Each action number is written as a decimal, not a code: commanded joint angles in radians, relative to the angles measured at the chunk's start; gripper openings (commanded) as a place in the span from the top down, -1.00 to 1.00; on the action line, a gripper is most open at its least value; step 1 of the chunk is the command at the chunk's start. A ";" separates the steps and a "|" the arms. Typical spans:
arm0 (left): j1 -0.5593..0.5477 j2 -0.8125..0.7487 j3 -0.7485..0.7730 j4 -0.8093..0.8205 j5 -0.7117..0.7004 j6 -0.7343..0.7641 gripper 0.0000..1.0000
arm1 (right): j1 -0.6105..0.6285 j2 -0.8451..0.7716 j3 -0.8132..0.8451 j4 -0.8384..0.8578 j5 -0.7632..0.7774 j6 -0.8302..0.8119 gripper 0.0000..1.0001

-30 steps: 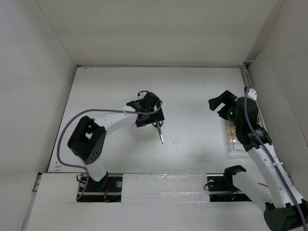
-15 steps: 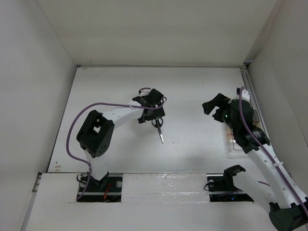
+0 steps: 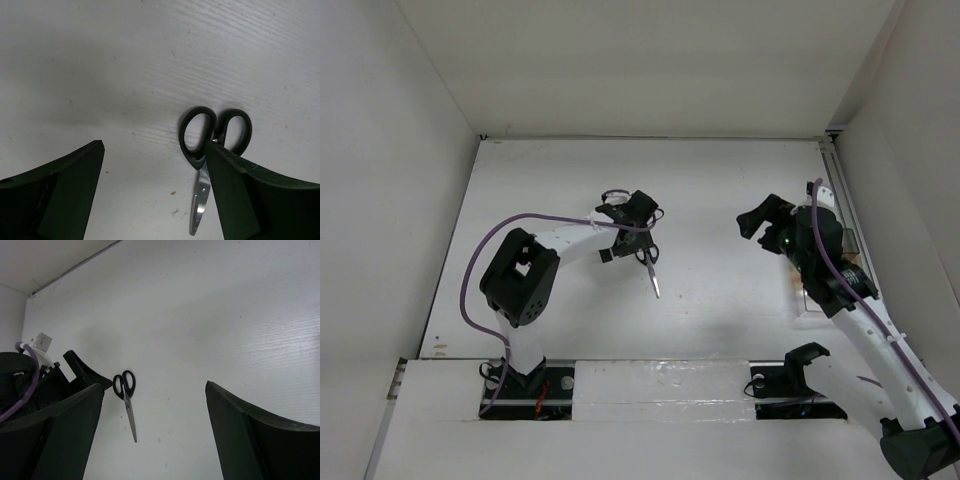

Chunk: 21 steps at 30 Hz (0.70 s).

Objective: Sort the stationery into containers
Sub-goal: Grab a piece of stationery with the left arm

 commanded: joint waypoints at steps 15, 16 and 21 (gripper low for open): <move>0.013 0.056 -0.016 -0.006 -0.015 -0.004 -0.53 | 0.020 -0.017 -0.022 0.064 -0.003 -0.002 -0.78; 0.013 0.056 -0.016 -0.006 -0.006 -0.004 -0.53 | 0.020 -0.017 -0.031 0.074 -0.003 -0.002 -0.78; 0.013 0.077 -0.007 -0.006 0.004 -0.004 -0.41 | 0.020 -0.017 -0.022 0.074 -0.003 -0.011 -0.78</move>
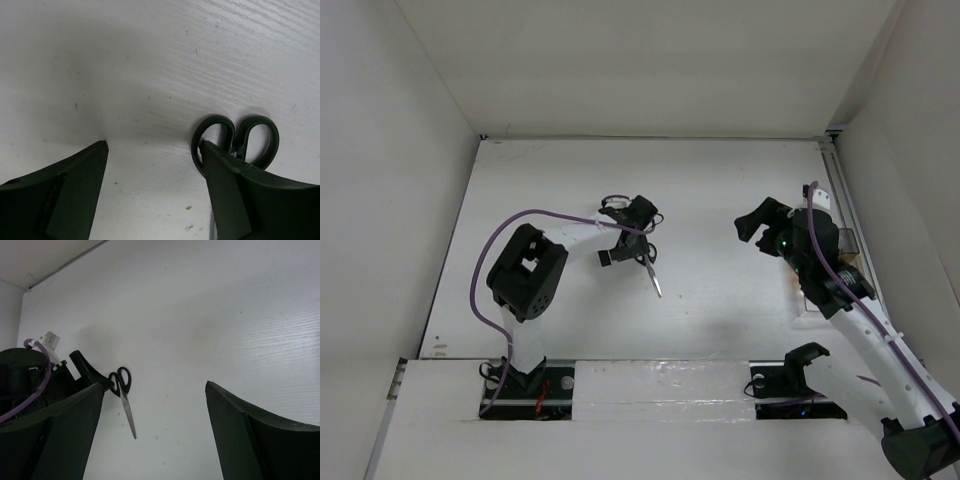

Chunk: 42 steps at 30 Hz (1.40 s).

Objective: Sort the stationery into containers
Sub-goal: Grab a piece of stationery with the left arm, then pass the stationery from the left arm to the right

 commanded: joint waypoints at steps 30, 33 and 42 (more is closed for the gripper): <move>-0.034 -0.388 0.023 0.061 0.130 0.211 1.00 | 0.008 -0.015 -0.064 0.287 -0.476 -0.134 -0.82; -0.034 -0.454 0.034 0.070 0.166 0.267 1.00 | 0.008 0.009 -0.089 0.353 -0.563 -0.155 -0.82; -0.044 -0.503 0.075 0.052 0.215 0.367 1.00 | 0.190 0.149 -0.046 0.499 -0.599 -0.160 -0.78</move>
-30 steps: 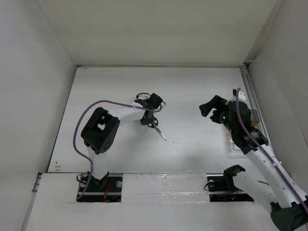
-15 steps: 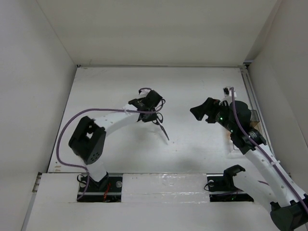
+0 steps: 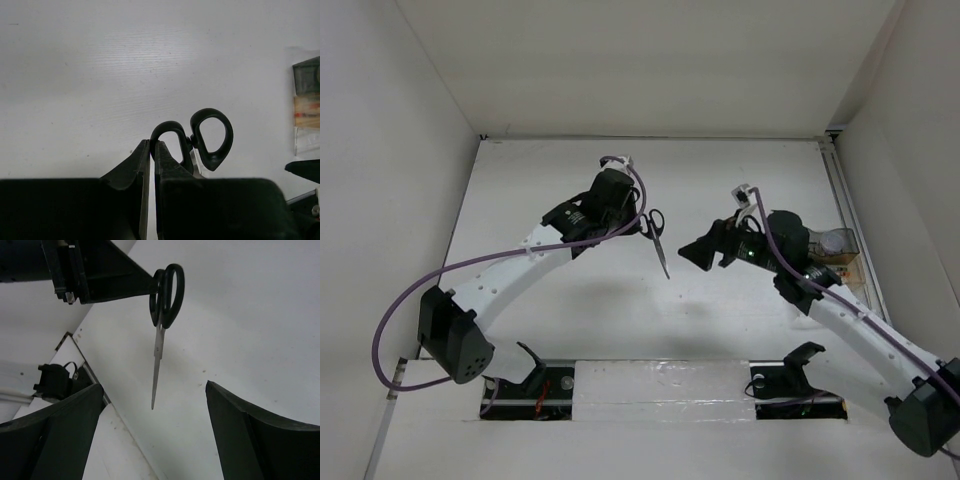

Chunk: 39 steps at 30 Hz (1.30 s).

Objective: Sort the stationery into containers
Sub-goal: Pass the stationery from the left arm to the right

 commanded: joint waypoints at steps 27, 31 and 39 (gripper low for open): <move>-0.026 -0.081 -0.031 0.075 0.182 0.112 1.00 | 0.139 0.416 0.122 0.435 -0.068 0.034 0.79; -0.026 -0.091 -0.040 0.085 0.182 0.121 1.00 | 0.139 0.407 0.102 0.435 -0.033 0.045 1.00; -0.026 -0.158 -0.010 -0.013 -0.047 0.052 -1.00 | 0.083 0.330 0.111 0.221 0.154 0.036 1.00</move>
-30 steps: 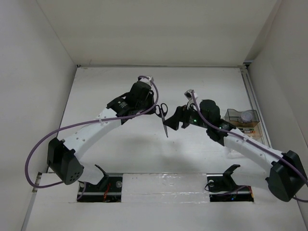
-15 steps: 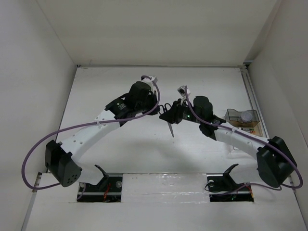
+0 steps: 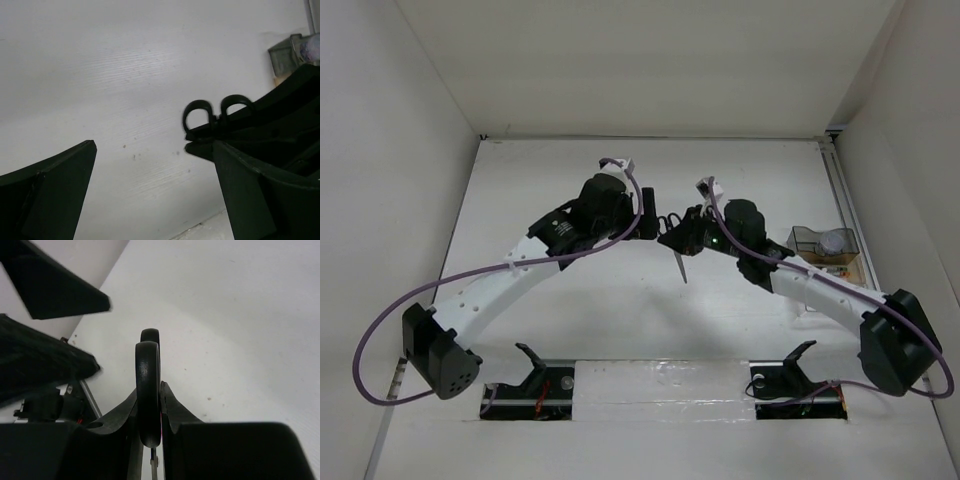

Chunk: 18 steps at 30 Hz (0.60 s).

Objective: Sort the stationery into containers
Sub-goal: Pass the stationery from the left arm to the right, then place the stationery into the container

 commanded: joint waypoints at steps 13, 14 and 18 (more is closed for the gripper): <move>0.050 -0.215 -0.043 -0.255 -0.466 -0.068 -1.00 | -0.595 -0.342 0.032 -0.742 0.733 0.250 1.00; 0.050 -0.235 -0.060 -0.240 -0.449 -0.068 -1.00 | -0.621 -0.379 0.022 -0.773 0.760 0.271 1.00; 0.050 -0.270 -0.158 -0.139 -0.347 -0.053 -1.00 | -0.713 -0.460 0.022 -0.894 0.915 0.385 1.00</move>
